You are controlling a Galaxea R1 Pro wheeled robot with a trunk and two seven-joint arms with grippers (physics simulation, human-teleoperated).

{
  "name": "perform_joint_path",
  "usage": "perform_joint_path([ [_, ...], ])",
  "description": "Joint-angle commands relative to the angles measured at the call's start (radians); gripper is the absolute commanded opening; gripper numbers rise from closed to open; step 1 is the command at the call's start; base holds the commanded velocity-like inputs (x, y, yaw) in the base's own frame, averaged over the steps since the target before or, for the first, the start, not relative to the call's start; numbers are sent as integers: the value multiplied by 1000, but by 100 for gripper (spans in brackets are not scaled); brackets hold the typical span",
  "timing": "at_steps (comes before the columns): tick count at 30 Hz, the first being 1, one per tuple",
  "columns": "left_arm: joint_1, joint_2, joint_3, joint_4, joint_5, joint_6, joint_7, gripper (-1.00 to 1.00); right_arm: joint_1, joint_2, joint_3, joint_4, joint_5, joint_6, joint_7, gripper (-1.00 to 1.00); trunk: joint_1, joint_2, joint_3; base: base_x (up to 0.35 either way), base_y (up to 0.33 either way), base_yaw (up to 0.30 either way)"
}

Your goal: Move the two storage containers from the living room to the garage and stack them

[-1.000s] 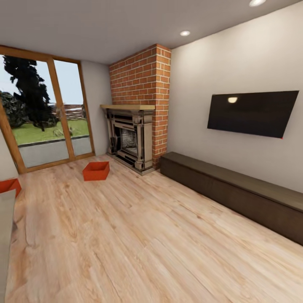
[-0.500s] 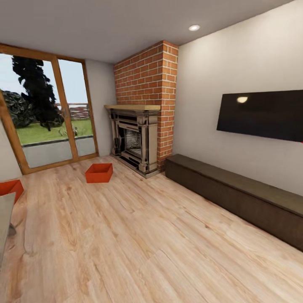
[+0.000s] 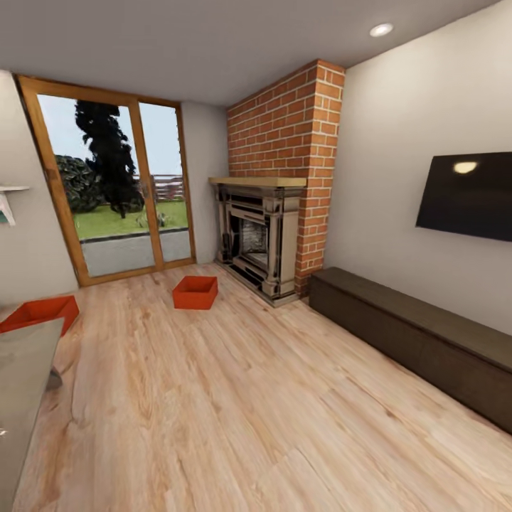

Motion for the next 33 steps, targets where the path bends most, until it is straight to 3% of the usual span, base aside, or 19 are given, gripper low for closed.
perform_joint_path([
  [1,0,0,0,0,8,-3,0,100,-1,0,8,3,-8,-5,0,100,1,0,-1,321,0,270],
  [25,0,0,0,0,8,-3,0,100,-1,2,8,3,-8,-5,0,100,1,0,-1,321,0,269],
  [33,0,0,0,0,8,-3,0,100,-1,0,8,3,-8,-5,0,100,1,0,-1,321,0,47],
])
